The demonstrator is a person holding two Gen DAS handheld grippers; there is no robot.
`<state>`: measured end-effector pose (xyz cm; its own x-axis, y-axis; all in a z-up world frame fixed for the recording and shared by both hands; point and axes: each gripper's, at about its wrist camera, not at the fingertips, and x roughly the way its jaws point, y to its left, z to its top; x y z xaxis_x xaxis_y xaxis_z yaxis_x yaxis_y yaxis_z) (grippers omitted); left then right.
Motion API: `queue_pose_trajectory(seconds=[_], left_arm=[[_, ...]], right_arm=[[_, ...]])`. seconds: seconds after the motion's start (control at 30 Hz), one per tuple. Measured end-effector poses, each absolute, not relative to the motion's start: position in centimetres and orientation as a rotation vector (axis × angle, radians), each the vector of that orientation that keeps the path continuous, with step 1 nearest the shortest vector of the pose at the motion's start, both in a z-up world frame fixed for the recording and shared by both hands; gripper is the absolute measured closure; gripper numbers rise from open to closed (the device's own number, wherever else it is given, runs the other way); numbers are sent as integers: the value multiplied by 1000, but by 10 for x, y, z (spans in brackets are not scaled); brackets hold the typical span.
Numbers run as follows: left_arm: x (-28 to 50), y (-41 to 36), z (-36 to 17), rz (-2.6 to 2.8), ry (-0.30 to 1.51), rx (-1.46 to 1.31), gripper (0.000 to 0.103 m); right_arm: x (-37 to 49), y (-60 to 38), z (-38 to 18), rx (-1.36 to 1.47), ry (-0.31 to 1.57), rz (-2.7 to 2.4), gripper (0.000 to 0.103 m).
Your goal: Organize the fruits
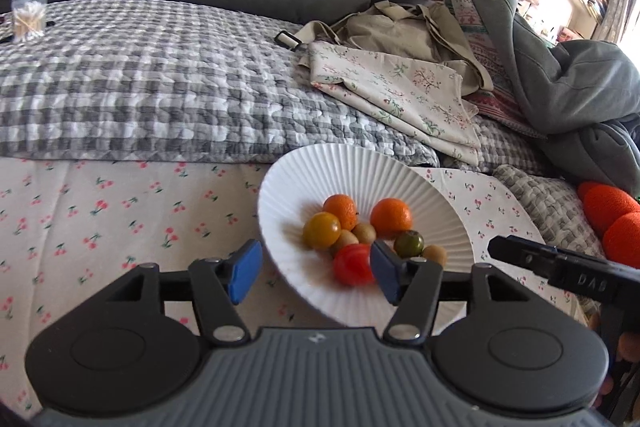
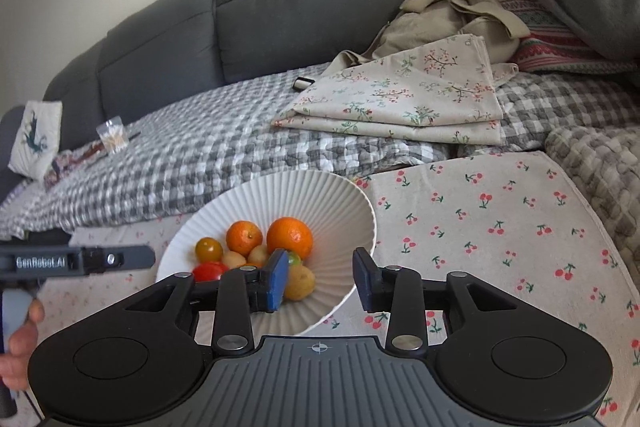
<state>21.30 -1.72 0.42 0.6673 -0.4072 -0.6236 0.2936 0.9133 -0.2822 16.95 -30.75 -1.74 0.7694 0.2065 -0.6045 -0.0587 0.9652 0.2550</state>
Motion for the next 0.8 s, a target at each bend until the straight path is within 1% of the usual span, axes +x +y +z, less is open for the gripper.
queue_pose_trajectory(seconds=[0.13,0.33,0.5,0.67,0.73,0.8], left_arm=[[193,-22,10,-340,737,-118,43],[155,-26,18,-214,739,-39,37],[116,-17,23,-149,725,-36,29],[85,-14,27,-111,718,-12,27],[73,-14,30,-101,705,1,26],[62,-15,32,-109,697,7,22]], right_arm=[[161,-302,-11,228,693,162,61],[137,-293,2,250,692,172,52],[112,-282,13,251,680,190,46],[75,-273,21,261,671,197,41],[57,-270,23,259,671,188,39],[40,-268,25,250,664,171,36]])
